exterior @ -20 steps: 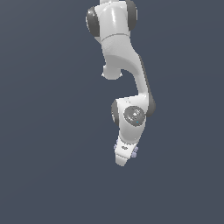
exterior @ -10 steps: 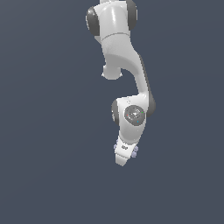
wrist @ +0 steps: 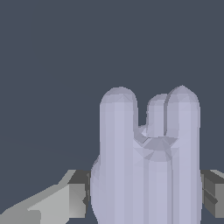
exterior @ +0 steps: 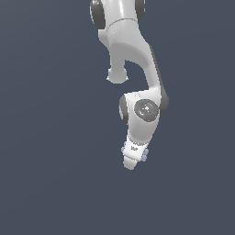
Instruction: Pick up the object and move it to a goal position.
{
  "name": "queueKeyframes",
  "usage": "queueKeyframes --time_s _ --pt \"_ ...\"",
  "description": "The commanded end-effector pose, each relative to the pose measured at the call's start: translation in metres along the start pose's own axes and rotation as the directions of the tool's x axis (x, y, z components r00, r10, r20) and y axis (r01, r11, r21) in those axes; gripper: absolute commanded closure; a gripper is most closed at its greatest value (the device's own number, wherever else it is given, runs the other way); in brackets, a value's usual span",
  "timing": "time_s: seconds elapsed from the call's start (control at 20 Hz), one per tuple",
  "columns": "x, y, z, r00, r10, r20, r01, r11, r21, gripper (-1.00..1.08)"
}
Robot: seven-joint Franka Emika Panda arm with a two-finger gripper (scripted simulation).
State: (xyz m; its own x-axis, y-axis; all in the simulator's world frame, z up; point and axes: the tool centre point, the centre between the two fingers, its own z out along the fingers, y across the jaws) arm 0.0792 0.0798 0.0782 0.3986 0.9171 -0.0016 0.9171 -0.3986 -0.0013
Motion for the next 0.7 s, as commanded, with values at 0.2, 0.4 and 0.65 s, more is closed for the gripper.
queueKeyframes --time_s 0.2,0.4,0.65 --pt "0.008 -0.01 -0.064 1.0 -0.001 0.0 0.001 1.0 -0.002 1.08" --pt "0.014 -0.017 -0.111 1.0 -0.002 0.0 0.002 1.0 -0.002 1.08" --pt "0.022 -0.026 -0.169 1.0 -0.003 0.0 0.003 1.0 -0.001 1.08"
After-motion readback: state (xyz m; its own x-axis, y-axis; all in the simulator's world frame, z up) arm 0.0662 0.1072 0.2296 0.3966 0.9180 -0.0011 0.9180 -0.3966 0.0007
